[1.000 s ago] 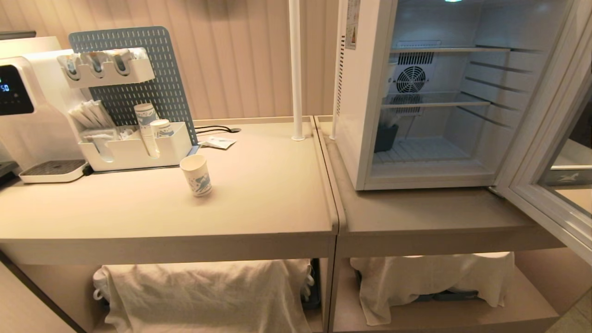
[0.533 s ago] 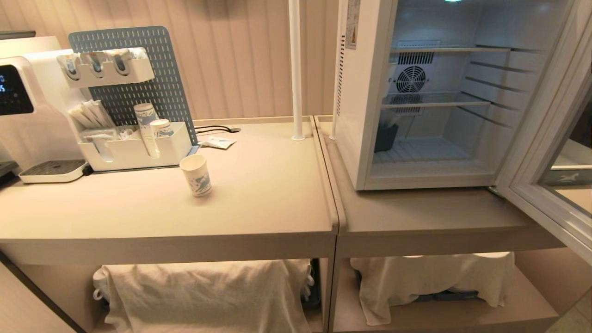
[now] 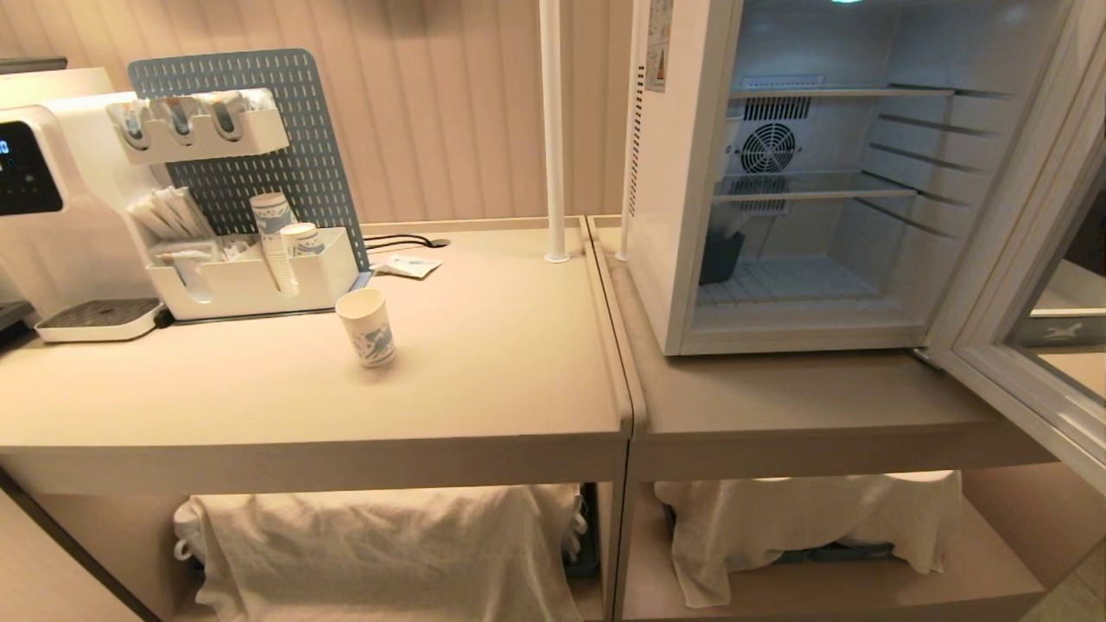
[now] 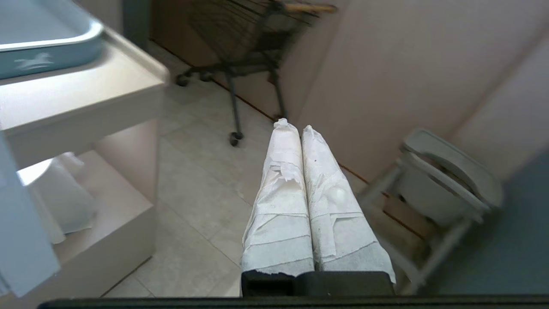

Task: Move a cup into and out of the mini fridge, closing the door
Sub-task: Close the freezer door

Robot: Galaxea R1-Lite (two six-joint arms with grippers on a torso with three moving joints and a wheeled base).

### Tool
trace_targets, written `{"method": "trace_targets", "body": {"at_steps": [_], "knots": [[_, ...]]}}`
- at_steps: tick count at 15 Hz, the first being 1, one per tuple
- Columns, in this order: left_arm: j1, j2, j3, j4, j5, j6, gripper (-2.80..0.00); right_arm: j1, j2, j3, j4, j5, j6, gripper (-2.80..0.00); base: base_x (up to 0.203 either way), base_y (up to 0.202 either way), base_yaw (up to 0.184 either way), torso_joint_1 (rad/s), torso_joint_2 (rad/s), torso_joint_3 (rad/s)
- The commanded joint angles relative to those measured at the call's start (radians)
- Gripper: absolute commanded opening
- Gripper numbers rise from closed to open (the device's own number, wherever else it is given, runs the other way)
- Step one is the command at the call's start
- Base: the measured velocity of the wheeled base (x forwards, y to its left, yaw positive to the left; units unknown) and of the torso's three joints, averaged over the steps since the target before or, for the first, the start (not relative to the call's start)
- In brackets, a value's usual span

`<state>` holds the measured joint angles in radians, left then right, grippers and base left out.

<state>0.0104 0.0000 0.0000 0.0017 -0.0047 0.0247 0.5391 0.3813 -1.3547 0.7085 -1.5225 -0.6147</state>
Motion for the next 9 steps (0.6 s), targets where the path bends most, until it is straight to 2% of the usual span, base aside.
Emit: {"method": "trace_targets", "body": {"at_steps": [1,6,8,9], "knots": [[0.0,0.0,0.0,0.0,0.0,0.0,-2.8,-0.096,0.034,0.001,-0.022,0.012,-0.001,-2.8,0.0,0.0,0.0,0.0,0.0,0.0],[0.0,0.0,0.0,0.0,0.0,0.0,-2.8,-0.295,0.151,0.053,-0.113,0.187,0.044,-2.8,0.0,0.0,0.0,0.0,0.0,0.0],[0.0,0.0,0.0,0.0,0.0,0.0,-2.8,-0.396,0.206,0.091,-0.158,0.385,0.106,-2.8,0.0,0.0,0.0,0.0,0.0,0.0],[0.0,0.0,0.0,0.0,0.0,0.0,-2.8,-0.466,0.227,0.113,-0.175,0.437,0.135,-2.8,0.0,0.0,0.0,0.0,0.0,0.0]]}}
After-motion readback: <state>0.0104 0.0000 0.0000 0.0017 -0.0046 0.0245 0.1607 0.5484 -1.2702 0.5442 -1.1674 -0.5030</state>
